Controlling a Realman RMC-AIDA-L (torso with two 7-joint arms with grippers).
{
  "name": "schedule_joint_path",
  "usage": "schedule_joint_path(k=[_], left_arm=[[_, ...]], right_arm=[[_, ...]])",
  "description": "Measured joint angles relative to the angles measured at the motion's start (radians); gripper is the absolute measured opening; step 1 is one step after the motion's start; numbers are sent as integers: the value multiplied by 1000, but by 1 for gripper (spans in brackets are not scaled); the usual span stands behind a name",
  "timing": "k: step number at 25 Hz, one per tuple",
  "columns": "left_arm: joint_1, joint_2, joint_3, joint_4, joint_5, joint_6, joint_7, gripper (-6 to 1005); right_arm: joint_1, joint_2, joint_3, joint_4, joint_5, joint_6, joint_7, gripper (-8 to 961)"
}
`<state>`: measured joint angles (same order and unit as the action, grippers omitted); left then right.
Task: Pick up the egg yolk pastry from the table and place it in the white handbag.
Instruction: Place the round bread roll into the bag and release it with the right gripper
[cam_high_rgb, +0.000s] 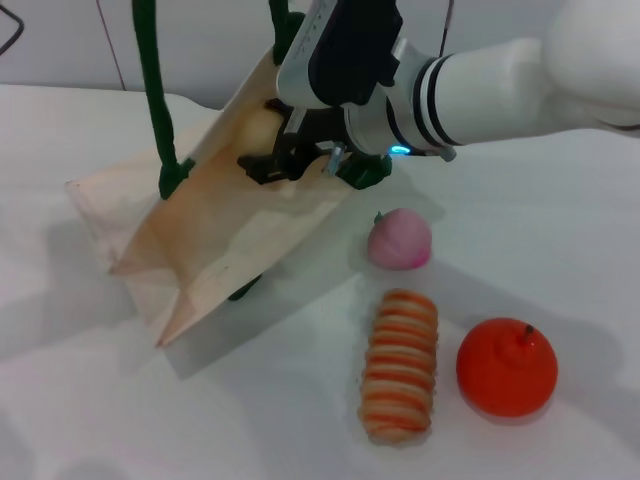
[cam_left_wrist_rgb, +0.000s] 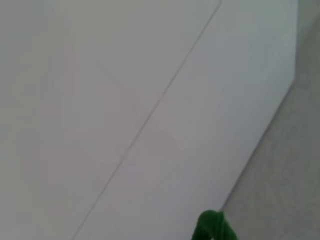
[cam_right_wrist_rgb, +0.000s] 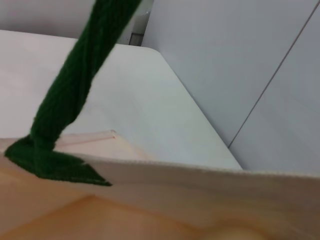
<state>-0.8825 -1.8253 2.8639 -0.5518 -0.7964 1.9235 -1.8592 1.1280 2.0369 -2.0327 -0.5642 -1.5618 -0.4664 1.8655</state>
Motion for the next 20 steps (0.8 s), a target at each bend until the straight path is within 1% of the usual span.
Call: schedule_joint_path(k=[2,7,10,12,13,14,15,16,18,20], left_arm=[[11,0,0,-3,-4,-3,0,128],[30,0,0,-5,-4,-31,0,128],[41,0,0,-5,-4,-47,4,128],[46,0,0,-5,-6,-61,5,129],[47,0,0,-5,-10,-74,3,129],[49,0,0,-3,-14,-86,1,129],[52,0,0,-1,-21,-97,-1,131],[54,-1,0,1,-27,-105,-2,132],[62,-3,0,3,-42,-123,-4,135],[71,-7,-1,3,-57,-136,-4,138]], right_arm=[[-2,-3,1,-1,-2,-23,13,575],[-7,-13,9,-7,-33,-100,75,795],[-33,-21,40,-44,-110,-124,141,884],[-77,-28,103,-101,-200,-150,188,884],[-111,-31,148,-146,-252,-169,209,884],[-208,-35,266,-272,-379,-220,252,885],[-208,-35,266,-272,-379,-220,252,885],[-245,-33,310,-320,-422,-239,264,885],[-341,-23,421,-457,-533,-285,287,885],[-413,-14,484,-574,-592,-307,303,885]])
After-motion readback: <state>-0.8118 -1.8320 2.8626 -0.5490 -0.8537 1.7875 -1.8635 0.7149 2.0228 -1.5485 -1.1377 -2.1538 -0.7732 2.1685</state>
